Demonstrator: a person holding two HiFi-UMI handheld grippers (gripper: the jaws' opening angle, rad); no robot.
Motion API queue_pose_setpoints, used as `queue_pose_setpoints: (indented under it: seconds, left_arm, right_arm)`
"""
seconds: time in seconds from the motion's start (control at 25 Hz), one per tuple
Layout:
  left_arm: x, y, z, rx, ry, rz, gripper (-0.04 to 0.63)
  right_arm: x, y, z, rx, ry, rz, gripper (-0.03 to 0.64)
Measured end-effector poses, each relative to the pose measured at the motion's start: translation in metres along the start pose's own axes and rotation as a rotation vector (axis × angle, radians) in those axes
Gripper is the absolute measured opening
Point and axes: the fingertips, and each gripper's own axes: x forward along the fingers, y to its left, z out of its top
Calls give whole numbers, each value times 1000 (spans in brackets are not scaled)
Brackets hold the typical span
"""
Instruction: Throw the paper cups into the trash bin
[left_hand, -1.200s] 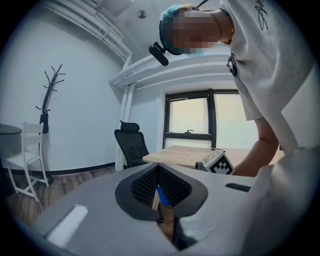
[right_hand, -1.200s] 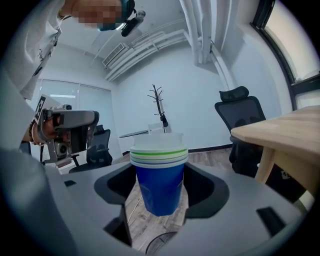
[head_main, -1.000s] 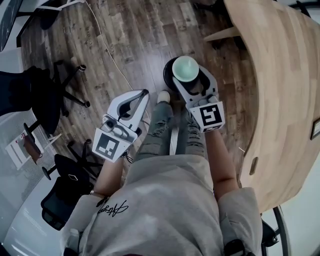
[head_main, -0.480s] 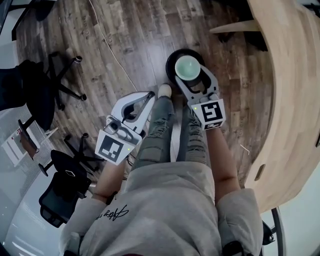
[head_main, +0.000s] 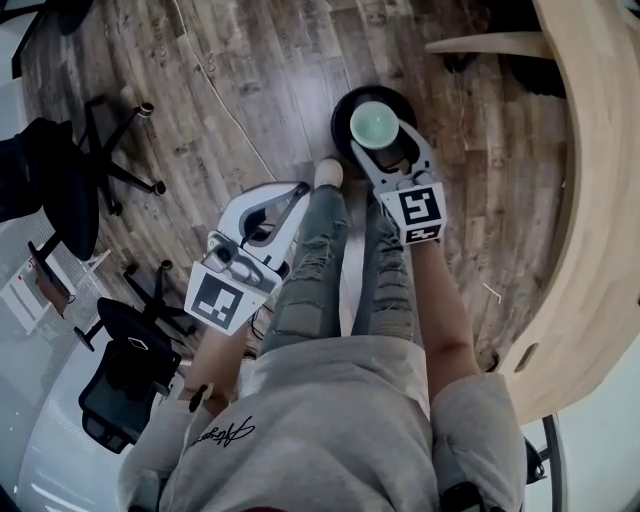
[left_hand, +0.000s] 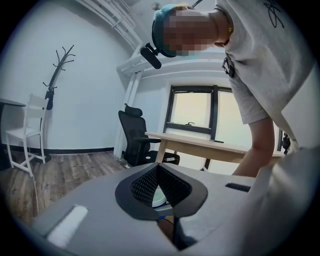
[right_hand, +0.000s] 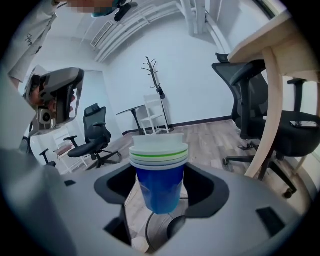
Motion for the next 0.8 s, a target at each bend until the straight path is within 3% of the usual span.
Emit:
queue_pose_setpoints:
  seconds: [0.8]
  left_arm:
    - [31,12,-73,-29,14,-18,3]
  right_arm:
    - [70,-28,-141,59,200,4,304]
